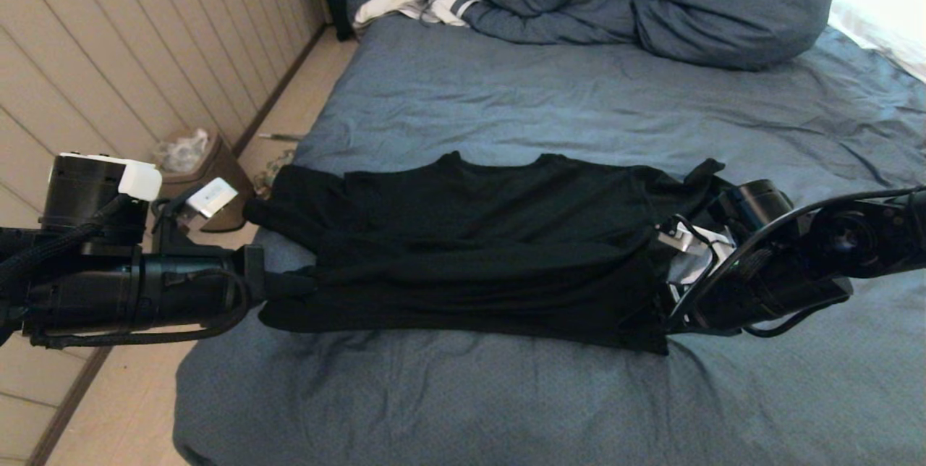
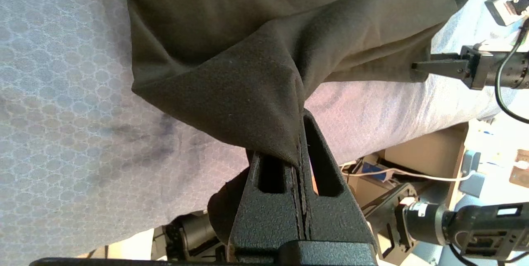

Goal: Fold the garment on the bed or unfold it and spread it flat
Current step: Fold the black T-shirt

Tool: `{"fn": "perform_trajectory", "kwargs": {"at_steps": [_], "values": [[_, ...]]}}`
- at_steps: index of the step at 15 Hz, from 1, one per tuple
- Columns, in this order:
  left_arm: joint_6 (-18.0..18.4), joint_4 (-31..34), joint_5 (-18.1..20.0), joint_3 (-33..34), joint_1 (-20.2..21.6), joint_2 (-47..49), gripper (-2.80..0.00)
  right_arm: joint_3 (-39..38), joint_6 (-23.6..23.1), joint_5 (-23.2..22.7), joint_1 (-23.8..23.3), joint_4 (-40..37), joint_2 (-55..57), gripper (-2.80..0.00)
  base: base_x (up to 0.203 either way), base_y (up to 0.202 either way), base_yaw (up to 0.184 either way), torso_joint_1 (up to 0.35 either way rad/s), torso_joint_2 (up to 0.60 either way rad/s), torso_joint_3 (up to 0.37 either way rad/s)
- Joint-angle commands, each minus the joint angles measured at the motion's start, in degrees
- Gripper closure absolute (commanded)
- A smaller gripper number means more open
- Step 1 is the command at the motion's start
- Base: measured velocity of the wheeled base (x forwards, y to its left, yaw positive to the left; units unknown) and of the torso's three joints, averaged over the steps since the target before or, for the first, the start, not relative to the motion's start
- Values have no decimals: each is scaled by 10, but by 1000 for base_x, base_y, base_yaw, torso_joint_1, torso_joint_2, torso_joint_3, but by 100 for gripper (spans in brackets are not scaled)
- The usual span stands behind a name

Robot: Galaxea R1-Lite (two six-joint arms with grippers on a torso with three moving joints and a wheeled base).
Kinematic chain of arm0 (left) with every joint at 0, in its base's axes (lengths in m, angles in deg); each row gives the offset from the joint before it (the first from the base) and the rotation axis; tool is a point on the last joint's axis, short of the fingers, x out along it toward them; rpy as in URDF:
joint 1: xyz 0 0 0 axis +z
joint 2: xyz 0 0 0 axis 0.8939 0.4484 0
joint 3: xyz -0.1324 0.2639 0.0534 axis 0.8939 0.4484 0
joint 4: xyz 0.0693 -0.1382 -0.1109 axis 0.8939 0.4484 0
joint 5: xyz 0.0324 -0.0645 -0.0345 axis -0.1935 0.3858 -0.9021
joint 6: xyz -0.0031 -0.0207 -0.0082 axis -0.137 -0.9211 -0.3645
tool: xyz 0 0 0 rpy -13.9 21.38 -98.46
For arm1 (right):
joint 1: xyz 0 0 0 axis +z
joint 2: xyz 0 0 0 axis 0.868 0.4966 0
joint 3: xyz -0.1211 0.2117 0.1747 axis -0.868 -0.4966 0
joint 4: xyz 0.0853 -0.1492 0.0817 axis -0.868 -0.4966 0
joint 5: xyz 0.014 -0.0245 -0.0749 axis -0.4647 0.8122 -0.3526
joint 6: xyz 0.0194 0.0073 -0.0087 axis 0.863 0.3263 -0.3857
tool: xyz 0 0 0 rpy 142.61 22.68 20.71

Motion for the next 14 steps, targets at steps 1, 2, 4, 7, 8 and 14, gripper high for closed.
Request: {"fn": "perform_trajectory", "kwargs": {"at_steps": [1, 2, 4, 7, 8, 14], "values": [[-2, 0, 2, 1, 0, 1, 0, -3, 0, -2, 0, -2, -7, 0, 0, 0, 0, 0, 0, 0], [-2, 0, 2, 1, 0, 1, 0, -4, 1, -2, 0, -2, -12, 0, 0, 0, 0, 0, 0, 0], [-3, 0, 2, 2, 0, -2, 0, -6, 1, -2, 0, -4, -18, 0, 0, 0, 0, 0, 0, 0], [-4, 0, 2, 2, 0, -6, 0, -11, 6, -2, 0, -5, -27, 0, 0, 0, 0, 0, 0, 0], [-14, 0, 2, 1, 0, -7, 0, -13, 8, -1, 0, -5, -29, 0, 0, 0, 0, 0, 0, 0], [-20, 12, -1, 49, -1, -100, 0, -75, 26, -3, 0, -7, -135, 0, 0, 0, 0, 0, 0, 0]]}}
